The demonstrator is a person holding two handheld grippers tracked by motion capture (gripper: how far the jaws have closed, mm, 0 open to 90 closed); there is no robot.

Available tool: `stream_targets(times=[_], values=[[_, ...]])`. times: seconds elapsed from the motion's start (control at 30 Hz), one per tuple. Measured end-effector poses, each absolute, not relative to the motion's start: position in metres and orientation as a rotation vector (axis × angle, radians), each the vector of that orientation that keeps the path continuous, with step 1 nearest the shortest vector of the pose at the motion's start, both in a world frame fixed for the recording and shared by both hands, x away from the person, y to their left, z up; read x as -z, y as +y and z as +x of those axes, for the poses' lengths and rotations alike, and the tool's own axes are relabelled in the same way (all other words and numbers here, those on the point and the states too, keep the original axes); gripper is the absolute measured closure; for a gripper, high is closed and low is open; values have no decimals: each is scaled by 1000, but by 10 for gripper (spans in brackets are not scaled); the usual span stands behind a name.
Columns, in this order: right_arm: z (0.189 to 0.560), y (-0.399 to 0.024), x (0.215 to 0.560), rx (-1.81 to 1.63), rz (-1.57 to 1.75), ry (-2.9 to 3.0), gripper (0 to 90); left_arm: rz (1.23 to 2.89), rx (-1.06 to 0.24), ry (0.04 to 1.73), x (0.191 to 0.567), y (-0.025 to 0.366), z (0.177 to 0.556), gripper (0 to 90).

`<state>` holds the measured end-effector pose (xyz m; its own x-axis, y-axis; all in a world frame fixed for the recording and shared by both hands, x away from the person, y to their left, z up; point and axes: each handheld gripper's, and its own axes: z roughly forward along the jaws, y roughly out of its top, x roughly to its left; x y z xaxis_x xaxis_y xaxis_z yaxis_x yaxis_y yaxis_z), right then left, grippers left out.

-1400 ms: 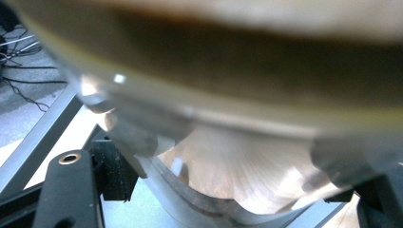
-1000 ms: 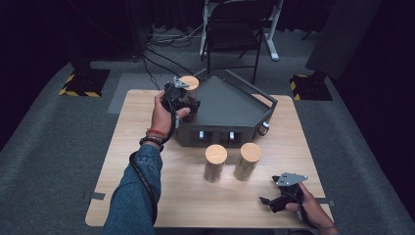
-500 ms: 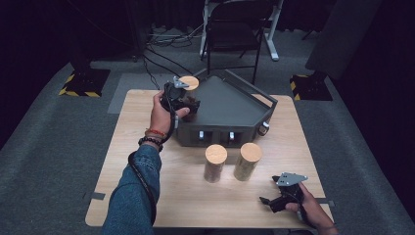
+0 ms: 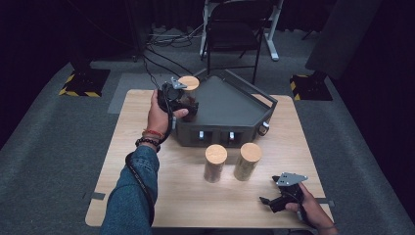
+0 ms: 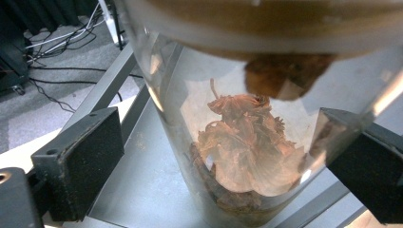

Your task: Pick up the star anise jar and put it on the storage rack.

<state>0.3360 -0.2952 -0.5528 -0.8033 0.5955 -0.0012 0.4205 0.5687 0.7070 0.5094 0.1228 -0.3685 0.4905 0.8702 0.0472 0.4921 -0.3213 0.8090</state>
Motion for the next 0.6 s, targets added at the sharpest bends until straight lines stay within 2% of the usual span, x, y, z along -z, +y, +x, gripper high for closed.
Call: stream_targets(times=[0.6], values=[[336,-295,553,-1061,846,2563,0,2024,-698,1082,358,128,498,24]])
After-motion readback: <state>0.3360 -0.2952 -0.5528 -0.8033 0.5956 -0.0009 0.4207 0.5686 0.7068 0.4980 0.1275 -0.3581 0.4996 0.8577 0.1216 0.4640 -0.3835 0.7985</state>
